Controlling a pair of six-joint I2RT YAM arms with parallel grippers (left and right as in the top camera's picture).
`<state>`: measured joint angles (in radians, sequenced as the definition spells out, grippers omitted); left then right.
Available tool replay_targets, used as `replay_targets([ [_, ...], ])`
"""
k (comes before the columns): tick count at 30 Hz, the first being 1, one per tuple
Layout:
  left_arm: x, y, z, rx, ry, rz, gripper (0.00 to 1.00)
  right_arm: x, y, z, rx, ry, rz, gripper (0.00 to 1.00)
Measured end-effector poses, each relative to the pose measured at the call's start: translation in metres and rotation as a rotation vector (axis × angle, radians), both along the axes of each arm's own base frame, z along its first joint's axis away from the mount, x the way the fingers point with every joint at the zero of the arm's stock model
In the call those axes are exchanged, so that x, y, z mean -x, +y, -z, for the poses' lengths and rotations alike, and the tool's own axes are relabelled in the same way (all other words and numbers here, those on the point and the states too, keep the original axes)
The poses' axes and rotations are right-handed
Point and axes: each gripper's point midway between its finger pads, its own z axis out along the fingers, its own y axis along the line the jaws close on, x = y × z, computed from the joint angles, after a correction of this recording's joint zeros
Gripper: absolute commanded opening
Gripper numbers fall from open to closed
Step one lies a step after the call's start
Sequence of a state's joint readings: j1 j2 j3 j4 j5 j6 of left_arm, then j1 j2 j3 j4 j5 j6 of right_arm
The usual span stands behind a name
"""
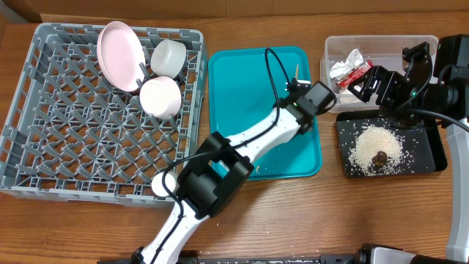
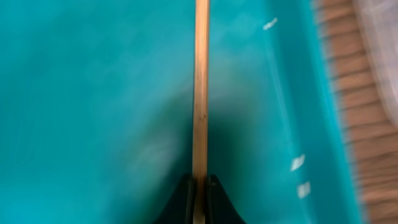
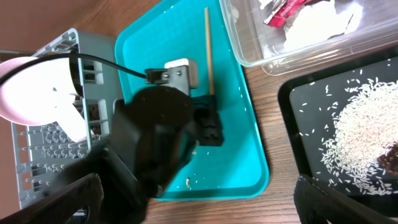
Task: Sort waste into correct bins and load items into the dishwasher
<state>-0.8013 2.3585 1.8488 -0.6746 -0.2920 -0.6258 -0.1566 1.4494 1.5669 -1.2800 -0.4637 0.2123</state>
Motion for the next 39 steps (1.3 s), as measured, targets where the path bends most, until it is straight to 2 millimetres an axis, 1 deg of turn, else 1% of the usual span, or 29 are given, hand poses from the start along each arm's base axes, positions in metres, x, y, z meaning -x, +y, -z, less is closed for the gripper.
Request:
replay_targets([
  [3,0.006,0.026,-0.009,-0.068,0.095,-0.014,0.04,0.0,0.0,0.0,0.0,0.0,0.0,1.0],
  [5,0.004,0.043,-0.03,-0.1,0.151,-0.015,0.04,0.0,0.0,0.0,0.0,-0.001,0.0,1.0],
  [7,-0.002,0.058,-0.059,-0.107,0.181,-0.014,0.04,0.0,0.0,0.0,0.0,0.0,0.0,1.0],
  [8,-0.005,0.07,-0.081,-0.111,0.19,-0.014,0.04,0.0,0.0,0.0,0.0,0.0,0.0,1.0],
  [9,-0.005,0.079,-0.098,-0.115,0.198,-0.015,0.04,0.0,0.0,0.0,0.0,0.0,0.0,1.0],
  [12,-0.005,0.114,-0.16,-0.11,0.173,-0.005,0.04,0.0,0.0,0.0,0.0,0.0,-0.001,1.0],
  [14,-0.004,0.142,-0.201,-0.105,0.132,-0.013,0.04,0.0,0.0,0.0,0.0,0.0,0.0,1.0],
  [16,0.001,0.172,-0.233,-0.106,0.098,-0.031,0.04,0.0,0.0,0.0,0.0,0.0,0.0,1.0],
  [18,0.005,0.204,-0.251,-0.123,0.091,-0.051,0.04,0.0,0.0,0.0,0.0,0.0,0.0,1.0],
  [19,0.007,0.22,-0.255,-0.138,0.101,-0.061,0.04,0.0,0.0,0.0,0.0,0.0,0.0,1.0],
  [21,0.004,0.243,-0.254,-0.157,0.12,-0.077,0.04,0.0,0.0,0.0,0.0,0.0,0.0,1.0],
  [22,0.001,0.253,-0.25,-0.167,0.133,-0.081,0.04,0.0,0.0,0.0,0.001,0.0,0.0,1.0],
  [23,-0.003,0.264,-0.241,-0.174,0.157,-0.086,0.04,0.0,0.0,0.0,0.0,0.0,0.0,1.0],
  [25,-0.009,0.279,-0.224,-0.179,0.198,-0.087,0.04,0.0,0.0,0.0,0.0,0.001,0.0,1.0],
  [26,-0.014,0.285,-0.211,-0.178,0.221,-0.082,0.04,0.0,0.0,0.0,-0.001,0.0,0.0,1.0],
  [28,-0.019,0.291,-0.191,-0.168,0.254,-0.064,0.04,0.0,0.0,0.0,0.0,0.0,0.0,1.0],
  [31,-0.02,0.293,-0.16,-0.165,0.315,-0.029,0.04,0.0,0.0,0.0,0.0,0.001,0.0,1.0],
  [34,-0.017,0.288,-0.141,-0.159,0.347,0.003,0.04,0.0,0.0,0.0,0.0,0.0,0.0,1.0],
  [36,-0.016,0.287,-0.135,-0.153,0.357,0.015,0.05,0.0,0.0,0.0,0.0,0.0,0.0,1.0],
  [37,-0.016,0.286,-0.134,-0.152,0.359,0.022,0.15,0.0,0.0,0.0,-0.001,0.0,0.0,1.0],
  [38,-0.016,0.285,-0.133,-0.152,0.361,0.03,0.33,0.0,0.0,0.0,0.0,0.0,0.0,1.0],
  [39,-0.015,0.285,-0.132,-0.148,0.365,0.033,0.47,0.0,0.0,0.0,0.0,0.0,0.0,1.0],
])
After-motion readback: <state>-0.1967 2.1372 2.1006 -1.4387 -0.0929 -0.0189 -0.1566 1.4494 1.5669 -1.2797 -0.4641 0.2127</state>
